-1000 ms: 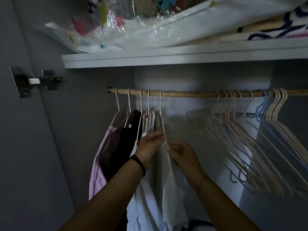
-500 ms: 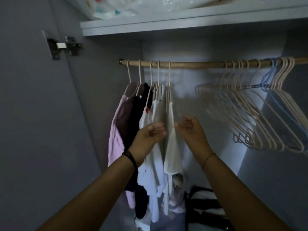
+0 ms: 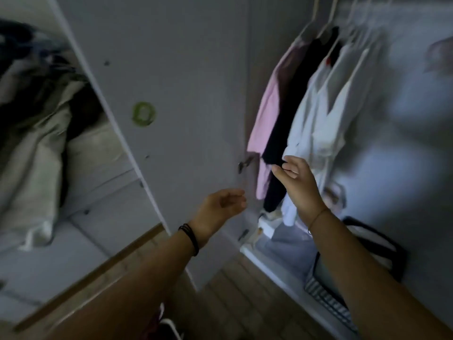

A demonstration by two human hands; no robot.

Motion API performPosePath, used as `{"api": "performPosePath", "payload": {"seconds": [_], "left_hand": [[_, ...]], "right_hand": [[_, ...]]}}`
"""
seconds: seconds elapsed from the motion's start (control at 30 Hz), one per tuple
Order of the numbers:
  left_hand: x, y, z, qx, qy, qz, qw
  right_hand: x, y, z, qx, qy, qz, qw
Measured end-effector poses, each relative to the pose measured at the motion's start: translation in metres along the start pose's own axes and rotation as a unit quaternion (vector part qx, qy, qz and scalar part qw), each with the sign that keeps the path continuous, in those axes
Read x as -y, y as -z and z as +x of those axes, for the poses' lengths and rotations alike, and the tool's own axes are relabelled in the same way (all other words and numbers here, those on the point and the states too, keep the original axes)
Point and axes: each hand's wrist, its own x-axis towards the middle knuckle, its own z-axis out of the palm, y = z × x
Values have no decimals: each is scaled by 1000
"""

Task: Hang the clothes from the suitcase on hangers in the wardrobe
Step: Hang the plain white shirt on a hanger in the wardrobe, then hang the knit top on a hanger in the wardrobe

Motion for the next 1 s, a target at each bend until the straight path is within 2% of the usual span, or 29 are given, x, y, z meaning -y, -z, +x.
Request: {"api": "performPosePath", "payload": {"seconds": [0.13, 0.3, 0.63, 0.8, 1.0], "left_hand": [[45, 45, -70, -55, 39, 6, 998], [90, 90, -149, -123, 78, -9, 989], [188, 186, -311, -254, 154, -71, 952], [286, 236, -399, -291, 239, -82, 923], [451, 258, -459, -359, 333, -98, 866]], "right_hand": [[-25, -59, -51, 85, -28, -14, 996], [-45, -126, -109, 154, -43, -29, 987], [-98, -275, -232, 312, -92, -82, 942], [-172, -353, -312, 368, -135, -124, 911], [-309, -422, -386, 436, -172, -177, 866]]}}
